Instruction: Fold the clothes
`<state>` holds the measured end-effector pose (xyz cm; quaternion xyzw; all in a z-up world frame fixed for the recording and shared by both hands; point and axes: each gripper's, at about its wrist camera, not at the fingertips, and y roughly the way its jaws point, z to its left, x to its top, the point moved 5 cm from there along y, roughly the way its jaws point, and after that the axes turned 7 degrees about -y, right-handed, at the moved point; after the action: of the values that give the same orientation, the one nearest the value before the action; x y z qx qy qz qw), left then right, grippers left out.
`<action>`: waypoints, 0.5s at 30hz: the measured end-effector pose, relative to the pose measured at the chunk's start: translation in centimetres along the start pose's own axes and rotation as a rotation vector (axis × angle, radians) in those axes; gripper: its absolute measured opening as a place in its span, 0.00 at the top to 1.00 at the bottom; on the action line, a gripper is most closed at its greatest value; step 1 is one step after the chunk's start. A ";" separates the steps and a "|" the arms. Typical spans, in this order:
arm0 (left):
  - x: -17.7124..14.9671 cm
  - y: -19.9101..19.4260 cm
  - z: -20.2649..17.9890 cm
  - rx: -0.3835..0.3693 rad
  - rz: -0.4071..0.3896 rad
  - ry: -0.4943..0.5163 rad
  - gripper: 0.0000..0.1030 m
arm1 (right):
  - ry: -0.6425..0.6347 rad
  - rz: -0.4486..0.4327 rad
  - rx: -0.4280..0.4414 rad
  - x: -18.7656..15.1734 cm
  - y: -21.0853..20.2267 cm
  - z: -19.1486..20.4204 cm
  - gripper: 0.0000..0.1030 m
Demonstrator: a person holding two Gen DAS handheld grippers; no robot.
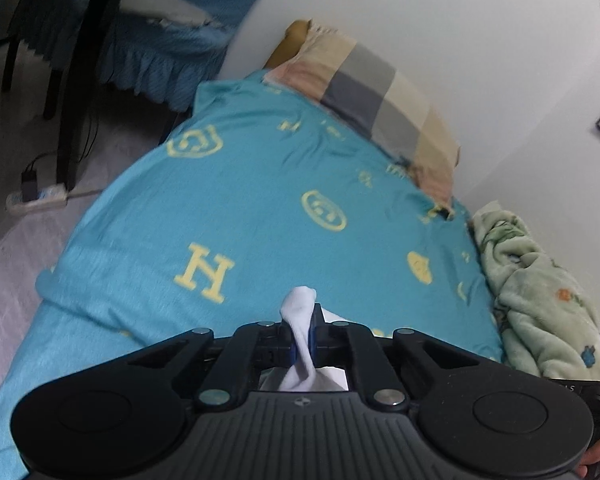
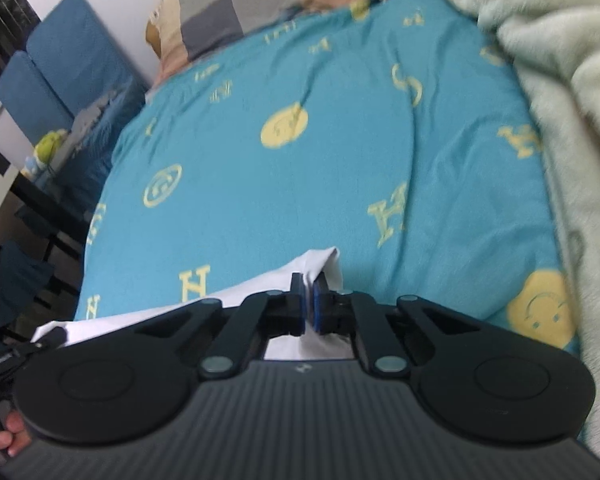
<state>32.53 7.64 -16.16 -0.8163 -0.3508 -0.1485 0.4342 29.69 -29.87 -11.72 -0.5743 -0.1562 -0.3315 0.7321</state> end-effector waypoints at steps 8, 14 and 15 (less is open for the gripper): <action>-0.5 3.1 -0.1 0.063 0.047 0.032 0.94 | 0.008 0.027 -0.056 -0.3 2.8 -1.4 0.96; -0.6 1.9 -0.7 0.060 0.064 0.063 0.83 | 0.012 0.011 -0.053 -0.4 2.5 -1.0 0.95; -0.7 1.2 -0.9 0.056 0.059 0.071 0.80 | 0.013 0.001 -0.052 -0.4 2.0 -0.9 0.95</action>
<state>32.94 6.15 -16.73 -0.8081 -0.3152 -0.1548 0.4730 30.60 -30.34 -13.64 -0.5910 -0.1427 -0.3386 0.7181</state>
